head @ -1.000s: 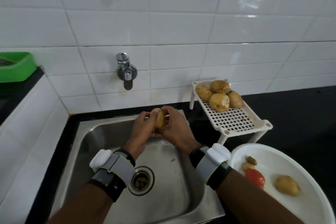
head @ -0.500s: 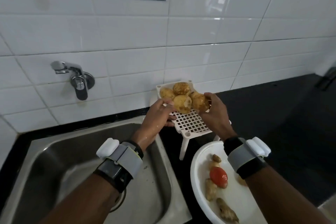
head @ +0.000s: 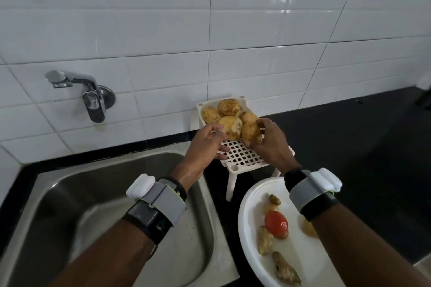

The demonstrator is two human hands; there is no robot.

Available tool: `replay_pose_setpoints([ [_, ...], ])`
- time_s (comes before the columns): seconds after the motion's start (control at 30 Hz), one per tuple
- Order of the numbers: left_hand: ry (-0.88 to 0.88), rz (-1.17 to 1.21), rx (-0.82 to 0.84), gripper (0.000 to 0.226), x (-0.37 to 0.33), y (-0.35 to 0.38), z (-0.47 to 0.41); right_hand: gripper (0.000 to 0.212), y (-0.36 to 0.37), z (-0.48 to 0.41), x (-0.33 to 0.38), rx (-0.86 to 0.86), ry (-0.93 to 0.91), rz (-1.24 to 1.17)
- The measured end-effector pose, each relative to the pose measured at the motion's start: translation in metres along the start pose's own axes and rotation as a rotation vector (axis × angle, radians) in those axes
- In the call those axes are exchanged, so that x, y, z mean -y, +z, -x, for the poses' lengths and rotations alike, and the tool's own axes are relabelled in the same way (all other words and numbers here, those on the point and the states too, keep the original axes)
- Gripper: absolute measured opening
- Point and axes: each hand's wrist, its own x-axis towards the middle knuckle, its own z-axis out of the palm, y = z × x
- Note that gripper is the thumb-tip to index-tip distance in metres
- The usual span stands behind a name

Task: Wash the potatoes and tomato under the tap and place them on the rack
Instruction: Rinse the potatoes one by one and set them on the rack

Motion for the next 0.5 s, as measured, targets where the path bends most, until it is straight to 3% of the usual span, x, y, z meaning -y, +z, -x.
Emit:
replay_pose_setpoints([
  [0.3, 0.032, -0.064, 0.016, 0.026, -0.004, -0.001, 0.005, 0.077, -0.013, 0.010, 0.007, -0.006, 0.005, -0.023],
  [0.5, 0.141, -0.156, 0.116, 0.024, -0.010, 0.024, 0.023, 0.045, -0.045, 0.050, 0.006, -0.065, -0.045, -0.032],
])
